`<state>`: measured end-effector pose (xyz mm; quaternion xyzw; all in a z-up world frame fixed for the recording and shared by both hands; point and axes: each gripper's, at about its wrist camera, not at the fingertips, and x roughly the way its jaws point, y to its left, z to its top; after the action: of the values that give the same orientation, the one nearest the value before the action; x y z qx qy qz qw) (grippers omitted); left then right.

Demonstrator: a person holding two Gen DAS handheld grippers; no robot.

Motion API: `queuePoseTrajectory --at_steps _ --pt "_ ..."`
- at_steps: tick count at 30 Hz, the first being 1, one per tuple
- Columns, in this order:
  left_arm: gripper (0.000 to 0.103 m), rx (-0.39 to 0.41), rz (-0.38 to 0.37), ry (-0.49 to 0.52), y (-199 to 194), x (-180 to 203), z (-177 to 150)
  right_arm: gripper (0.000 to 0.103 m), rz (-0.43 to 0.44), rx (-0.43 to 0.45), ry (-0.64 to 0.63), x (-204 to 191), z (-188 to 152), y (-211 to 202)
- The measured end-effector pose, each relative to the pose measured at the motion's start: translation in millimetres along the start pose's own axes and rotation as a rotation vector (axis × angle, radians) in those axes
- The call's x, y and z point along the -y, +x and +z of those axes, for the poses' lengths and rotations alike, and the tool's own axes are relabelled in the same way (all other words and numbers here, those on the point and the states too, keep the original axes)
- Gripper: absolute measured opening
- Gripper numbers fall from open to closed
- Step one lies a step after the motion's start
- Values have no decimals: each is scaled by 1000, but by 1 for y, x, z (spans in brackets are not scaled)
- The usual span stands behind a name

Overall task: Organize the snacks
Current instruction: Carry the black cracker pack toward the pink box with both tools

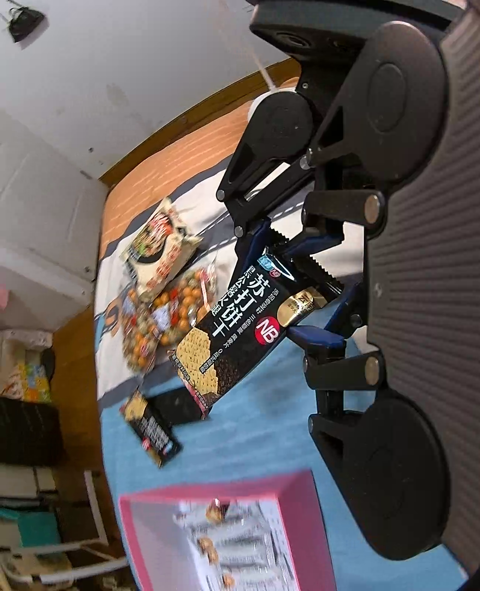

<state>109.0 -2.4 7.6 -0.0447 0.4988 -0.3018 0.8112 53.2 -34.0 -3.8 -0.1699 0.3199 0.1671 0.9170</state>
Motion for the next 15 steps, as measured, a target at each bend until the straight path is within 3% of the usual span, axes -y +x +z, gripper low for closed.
queuePoseTrajectory --at_steps 4,9,15 --pt "40 48 0 -77 -26 -29 3 69 18 46 -63 -17 23 6" --pt "40 112 122 -109 -58 -64 8 69 78 138 -126 -39 50 28" --pt "40 131 245 -180 -85 -120 7 69 222 210 -118 -66 72 66"
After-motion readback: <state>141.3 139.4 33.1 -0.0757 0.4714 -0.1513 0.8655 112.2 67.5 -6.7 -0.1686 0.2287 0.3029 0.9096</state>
